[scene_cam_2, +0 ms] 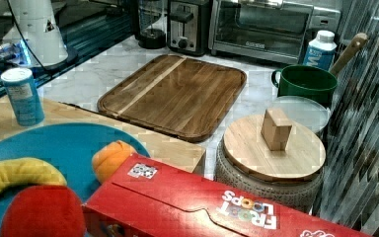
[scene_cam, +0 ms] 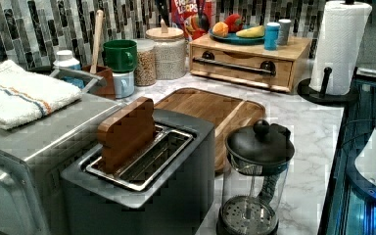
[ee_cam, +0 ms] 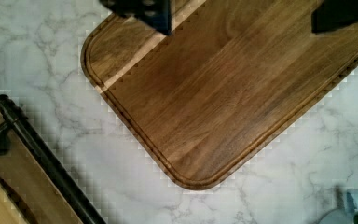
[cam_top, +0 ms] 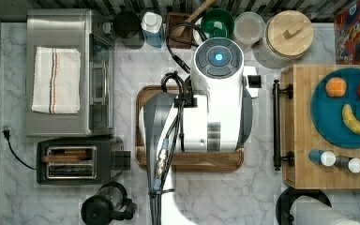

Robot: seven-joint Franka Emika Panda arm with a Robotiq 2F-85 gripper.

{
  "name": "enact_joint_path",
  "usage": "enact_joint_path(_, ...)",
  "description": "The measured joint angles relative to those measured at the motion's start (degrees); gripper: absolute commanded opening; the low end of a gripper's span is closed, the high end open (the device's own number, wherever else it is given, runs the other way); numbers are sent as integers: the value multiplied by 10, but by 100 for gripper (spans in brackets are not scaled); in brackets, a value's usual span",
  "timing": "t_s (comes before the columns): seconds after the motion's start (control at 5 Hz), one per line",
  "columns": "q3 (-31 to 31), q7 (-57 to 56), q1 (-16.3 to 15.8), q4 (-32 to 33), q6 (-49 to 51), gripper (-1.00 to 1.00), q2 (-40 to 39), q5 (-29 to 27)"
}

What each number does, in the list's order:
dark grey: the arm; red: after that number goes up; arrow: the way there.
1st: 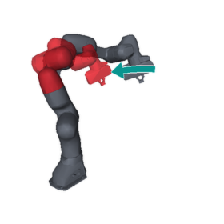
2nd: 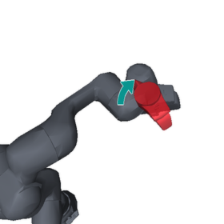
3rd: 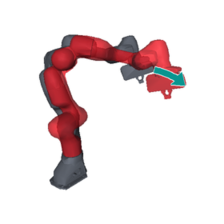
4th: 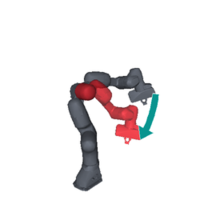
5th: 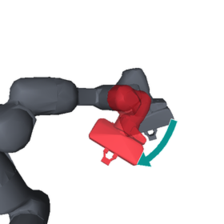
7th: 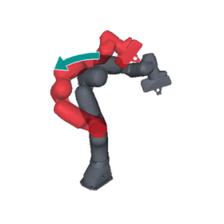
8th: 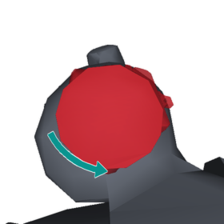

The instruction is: Open the drawer.

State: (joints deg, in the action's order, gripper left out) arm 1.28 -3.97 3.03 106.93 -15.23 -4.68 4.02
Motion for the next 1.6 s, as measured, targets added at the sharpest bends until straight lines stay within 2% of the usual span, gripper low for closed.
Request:
enact_joint_path(0.4, -3, -4, 1, 20, -22, 100, -2, -4)
enact_joint_path(0.6, -6, -58, 1, 36, -46, 100, -2, 7)
enact_joint_path(0.8, -6, -132, 9, 60, -90, 100, -2, 8)
enact_joint_path(1.0, -6, -249, 19, 71, -86, 100, -2, 8)
enact_joint_path(1.2, -20, -370, 21, 70, -80, 100, -8, 47)
enact_joint_path(1.6, -38, -448, 62, 71, -98, 100, -38, 54)
